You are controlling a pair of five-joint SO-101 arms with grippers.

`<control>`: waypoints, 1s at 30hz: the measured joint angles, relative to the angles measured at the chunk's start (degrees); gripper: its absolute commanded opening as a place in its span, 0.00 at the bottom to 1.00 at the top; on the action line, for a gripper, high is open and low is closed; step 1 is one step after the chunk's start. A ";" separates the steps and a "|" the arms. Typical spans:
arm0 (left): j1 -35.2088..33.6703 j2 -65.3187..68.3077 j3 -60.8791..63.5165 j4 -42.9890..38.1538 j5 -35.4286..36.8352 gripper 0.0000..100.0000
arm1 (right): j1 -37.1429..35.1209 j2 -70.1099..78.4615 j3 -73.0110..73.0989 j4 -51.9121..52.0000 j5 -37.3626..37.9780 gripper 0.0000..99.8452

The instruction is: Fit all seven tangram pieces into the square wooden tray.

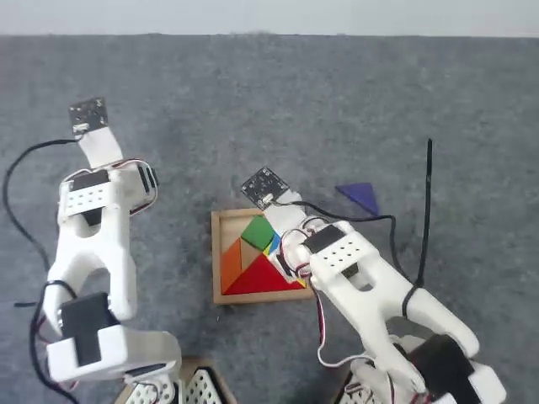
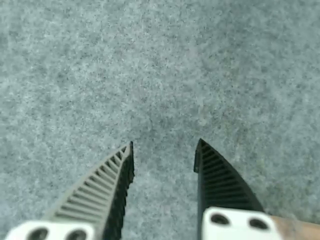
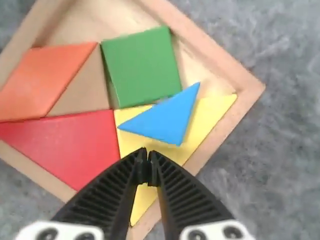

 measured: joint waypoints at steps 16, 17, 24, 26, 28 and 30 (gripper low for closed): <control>0.00 0.00 0.00 0.00 0.00 0.18 | 0.00 9.41 -8.44 -0.26 0.00 0.01; 0.00 0.00 0.00 0.00 0.00 0.18 | 0.00 9.85 -8.97 -0.26 0.00 0.01; 0.00 0.00 0.00 0.00 0.00 0.18 | 0.00 13.89 -13.10 -0.26 0.00 0.01; 0.00 0.00 0.00 0.00 0.00 0.18 | 0.00 15.47 -14.77 -0.26 0.00 0.01; 0.00 0.00 0.00 0.00 0.00 0.18 | 0.00 17.23 -16.62 -0.26 0.00 0.01; 0.00 0.00 0.00 0.00 0.00 0.18 | 0.00 18.64 -18.29 -0.26 0.00 0.01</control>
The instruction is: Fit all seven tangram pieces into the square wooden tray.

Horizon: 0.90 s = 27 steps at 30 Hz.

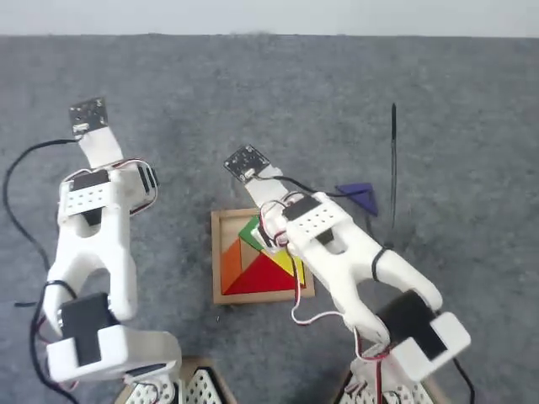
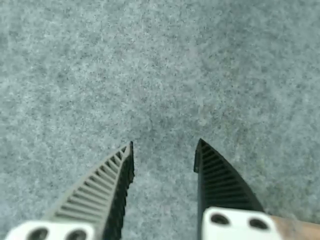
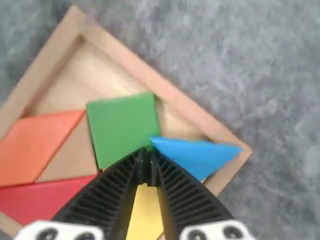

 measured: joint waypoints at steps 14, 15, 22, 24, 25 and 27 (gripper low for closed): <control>0.00 0.00 0.00 0.00 0.00 0.18 | 0.09 -3.60 -3.34 0.00 0.00 0.01; 0.00 0.00 0.00 0.00 0.00 0.18 | 0.44 -5.71 -2.64 0.00 0.00 0.01; 0.00 0.00 0.00 0.00 0.00 0.18 | 4.22 -16.35 4.40 0.00 0.00 0.01; 0.00 0.00 0.00 0.00 0.00 0.18 | 4.31 -16.09 4.66 0.00 0.00 0.01; 0.00 0.00 0.00 0.00 0.00 0.18 | 4.31 -15.38 4.57 0.00 0.00 0.01; 0.00 0.00 0.00 0.00 0.00 0.18 | 4.31 -12.66 4.57 -1.41 0.00 0.01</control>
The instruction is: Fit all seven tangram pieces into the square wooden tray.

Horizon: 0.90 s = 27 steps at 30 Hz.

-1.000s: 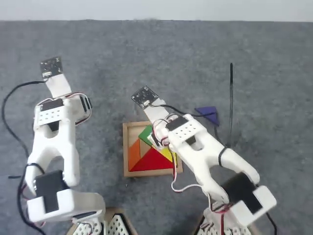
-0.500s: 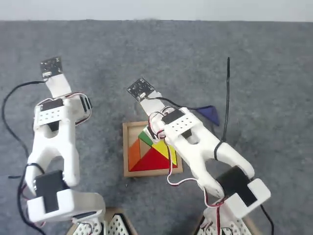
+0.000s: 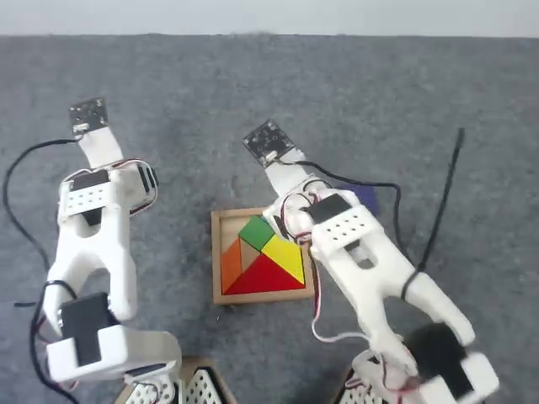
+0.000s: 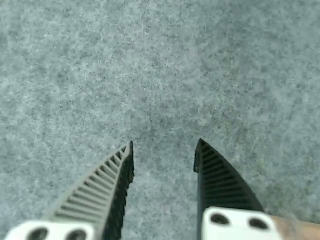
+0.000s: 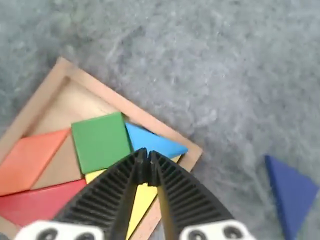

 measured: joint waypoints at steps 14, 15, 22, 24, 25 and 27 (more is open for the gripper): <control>0.00 0.00 0.00 0.00 0.00 0.18 | 0.00 12.04 -3.52 -1.05 0.00 0.01; 0.00 0.00 0.00 0.00 0.00 0.18 | 0.00 11.96 -3.52 -1.05 0.00 0.01; 0.00 0.00 0.00 0.00 0.00 0.18 | 6.86 -2.64 -3.52 5.45 0.35 0.01; 0.00 0.00 0.00 0.00 0.00 0.18 | 10.99 -5.80 -3.52 8.00 2.29 0.02; 0.00 0.00 0.00 0.00 0.00 0.18 | 13.10 -6.42 -3.52 8.88 3.52 0.04; 0.00 0.00 0.00 0.00 0.00 0.18 | 17.14 -6.42 -3.52 9.85 6.86 0.10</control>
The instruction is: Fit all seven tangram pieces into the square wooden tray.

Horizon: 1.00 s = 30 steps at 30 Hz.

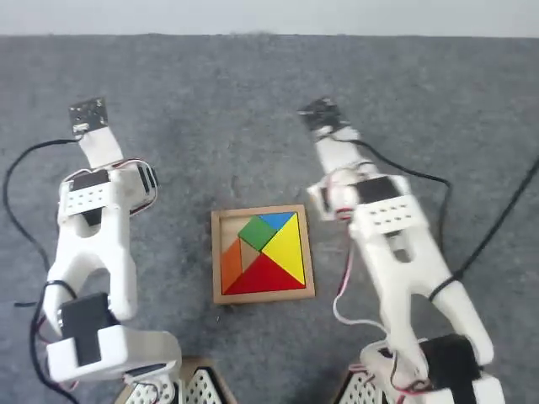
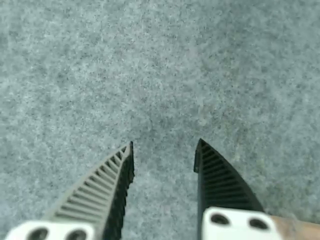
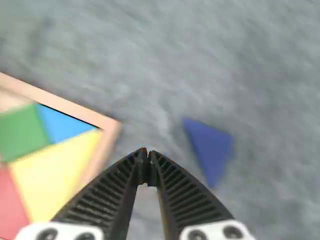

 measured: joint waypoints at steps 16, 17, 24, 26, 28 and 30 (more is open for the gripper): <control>0.00 0.00 0.00 0.00 0.00 0.18 | 6.07 25.49 -14.33 0.26 17.58 0.19; 0.00 0.00 0.00 0.00 0.00 0.18 | 6.42 26.99 -15.30 0.26 18.81 0.21; 0.00 0.00 0.00 0.00 0.00 0.18 | 7.82 30.59 -16.97 3.08 28.57 0.26; 0.00 0.00 0.00 0.00 0.00 0.18 | 7.74 30.59 -16.97 3.16 29.36 0.26; 0.00 0.00 0.00 0.00 0.00 0.18 | 7.74 30.59 -17.05 3.16 29.89 0.26; 0.00 0.00 0.00 0.00 0.00 0.18 | 7.74 30.59 -17.05 2.46 30.68 0.26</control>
